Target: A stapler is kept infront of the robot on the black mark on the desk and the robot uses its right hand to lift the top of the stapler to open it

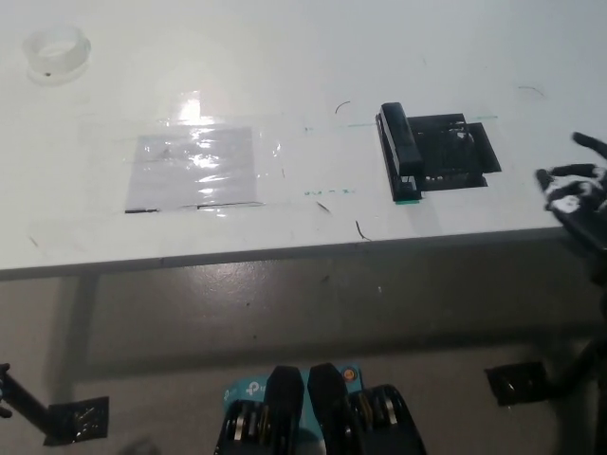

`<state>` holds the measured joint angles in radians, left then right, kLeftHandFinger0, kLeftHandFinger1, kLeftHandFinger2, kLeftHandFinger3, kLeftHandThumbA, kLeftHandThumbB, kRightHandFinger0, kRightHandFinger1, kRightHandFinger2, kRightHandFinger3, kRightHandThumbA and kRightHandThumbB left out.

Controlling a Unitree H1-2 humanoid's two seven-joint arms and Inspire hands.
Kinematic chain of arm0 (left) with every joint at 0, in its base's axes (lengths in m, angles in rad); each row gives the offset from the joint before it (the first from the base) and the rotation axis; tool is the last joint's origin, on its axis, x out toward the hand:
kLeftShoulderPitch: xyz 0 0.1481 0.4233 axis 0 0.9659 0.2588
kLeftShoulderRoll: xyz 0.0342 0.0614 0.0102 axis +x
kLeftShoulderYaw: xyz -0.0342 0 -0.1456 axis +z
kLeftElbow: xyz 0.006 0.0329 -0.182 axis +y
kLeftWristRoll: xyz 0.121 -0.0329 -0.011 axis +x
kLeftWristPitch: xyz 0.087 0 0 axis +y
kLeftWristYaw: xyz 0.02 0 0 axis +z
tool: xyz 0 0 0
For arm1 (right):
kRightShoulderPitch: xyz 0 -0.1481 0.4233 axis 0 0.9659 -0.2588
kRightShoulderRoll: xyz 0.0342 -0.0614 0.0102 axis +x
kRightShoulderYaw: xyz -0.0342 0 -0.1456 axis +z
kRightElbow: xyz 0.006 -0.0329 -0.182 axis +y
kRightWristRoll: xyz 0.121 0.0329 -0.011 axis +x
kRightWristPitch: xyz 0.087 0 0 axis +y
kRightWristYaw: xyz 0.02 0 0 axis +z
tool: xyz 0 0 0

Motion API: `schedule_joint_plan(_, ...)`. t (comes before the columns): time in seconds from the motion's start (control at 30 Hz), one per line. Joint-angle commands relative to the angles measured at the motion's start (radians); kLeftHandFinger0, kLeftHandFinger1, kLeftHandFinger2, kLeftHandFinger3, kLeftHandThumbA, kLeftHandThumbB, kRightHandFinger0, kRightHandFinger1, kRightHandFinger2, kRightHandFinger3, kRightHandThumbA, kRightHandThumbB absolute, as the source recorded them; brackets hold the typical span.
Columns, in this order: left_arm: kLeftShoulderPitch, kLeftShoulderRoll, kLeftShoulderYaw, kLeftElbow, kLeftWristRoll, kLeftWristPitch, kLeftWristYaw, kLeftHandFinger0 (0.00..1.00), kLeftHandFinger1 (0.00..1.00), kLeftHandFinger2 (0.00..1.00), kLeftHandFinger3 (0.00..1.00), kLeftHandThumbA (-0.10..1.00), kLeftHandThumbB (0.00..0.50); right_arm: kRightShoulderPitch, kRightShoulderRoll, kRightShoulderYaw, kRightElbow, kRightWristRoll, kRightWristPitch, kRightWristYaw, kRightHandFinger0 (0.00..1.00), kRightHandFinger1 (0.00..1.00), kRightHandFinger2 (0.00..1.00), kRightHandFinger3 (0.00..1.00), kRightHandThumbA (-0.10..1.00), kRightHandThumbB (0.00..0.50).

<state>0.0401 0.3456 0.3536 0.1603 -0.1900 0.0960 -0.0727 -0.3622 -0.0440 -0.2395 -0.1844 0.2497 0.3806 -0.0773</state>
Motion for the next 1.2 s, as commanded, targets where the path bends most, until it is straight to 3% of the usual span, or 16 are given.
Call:
schedule_joint_plan(0.0, -0.006, 0.019, 0.011, -0.022, -0.023, -0.015, -0.01, 0.4, 0.48, 0.65, 0.81, 0.45, 0.005, -0.06, 0.037, 0.021, -0.009, 0.098, 0.089, 0.012, 0.28, 0.29, 0.44, 0.75, 0.83, 0.0)
schedule_joint_plan(0.13, -0.012, 0.022, 0.006, -0.019, -0.014, -0.012, -0.008, 0.4, 0.48, 0.65, 0.82, 0.46, 0.001, -0.075, 0.07, 0.045, 0.016, 0.146, 0.089, -0.015, 0.27, 0.29, 0.42, 0.72, 0.86, 0.0)
schedule_joint_plan(0.23, -0.012, 0.022, 0.006, -0.018, -0.012, -0.017, -0.008, 0.4, 0.48, 0.66, 0.83, 0.43, 0.006, -0.091, 0.118, 0.037, 0.026, 0.18, 0.089, -0.06, 0.24, 0.26, 0.42, 0.75, 0.85, 0.0)
schedule_joint_plan(0.33, -0.012, 0.022, 0.008, -0.018, -0.014, -0.015, -0.006, 0.41, 0.49, 0.66, 0.82, 0.4, 0.0, -0.108, 0.153, 0.025, 0.041, 0.273, 0.089, -0.122, 0.27, 0.29, 0.46, 0.79, 0.86, 0.0)
schedule_joint_plan(0.43, -0.01, 0.022, 0.005, -0.027, -0.008, -0.008, -0.003, 0.42, 0.49, 0.67, 0.82, 0.4, 0.003, -0.123, 0.15, 0.038, 0.068, 0.39, 0.089, -0.166, 0.28, 0.31, 0.49, 0.76, 0.96, 0.0)
schedule_joint_plan(0.57, -0.01, 0.024, 0.004, -0.017, -0.013, -0.017, -0.009, 0.43, 0.5, 0.68, 0.83, 0.41, 0.0, -0.134, 0.145, 0.052, 0.092, 0.449, 0.089, -0.211, 0.26, 0.29, 0.47, 0.76, 0.92, 0.0)
schedule_joint_plan(0.63, -0.01, 0.025, 0.003, -0.013, -0.012, -0.023, -0.01, 0.42, 0.5, 0.67, 0.83, 0.42, 0.001, -0.145, 0.154, 0.044, 0.114, 0.51, 0.089, -0.247, 0.25, 0.3, 0.51, 0.79, 0.91, 0.0)
schedule_joint_plan(0.73, -0.007, 0.021, 0.003, -0.025, -0.015, -0.012, -0.007, 0.39, 0.49, 0.67, 0.82, 0.43, 0.0, -0.162, 0.178, 0.02, 0.138, 0.573, 0.089, -0.313, 0.39, 0.48, 0.66, 0.86, 0.92, 0.0)
schedule_joint_plan(0.8, -0.003, 0.019, 0.003, -0.033, -0.01, -0.004, 0.0, 0.39, 0.49, 0.67, 0.81, 0.44, 0.001, -0.167, 0.191, 0.009, 0.148, 0.612, 0.089, -0.335, 0.55, 0.62, 0.74, 0.91, 0.95, 0.0)
schedule_joint_plan(0.9, -0.006, 0.021, 0.003, -0.02, -0.012, -0.012, -0.004, 0.43, 0.52, 0.68, 0.82, 0.44, 0.0, -0.174, 0.203, -0.004, 0.159, 0.637, 0.089, -0.354, 0.64, 0.73, 0.84, 0.96, 1.0, 0.0)
schedule_joint_plan(1.07, -0.006, 0.018, 0.004, -0.026, -0.013, -0.011, -0.001, 0.38, 0.49, 0.67, 0.82, 0.45, 0.013, -0.182, 0.244, -0.054, 0.162, 0.693, 0.089, -0.395, 0.8, 0.88, 1.0, 1.0, 1.0, 0.0)
schedule_joint_plan(1.17, -0.01, 0.018, 0.006, -0.02, -0.016, -0.011, -0.002, 0.39, 0.5, 0.67, 0.82, 0.46, 0.012, -0.19, 0.266, -0.083, 0.165, 0.72, 0.089, -0.413, 0.86, 0.97, 1.0, 1.0, 1.0, 0.0)
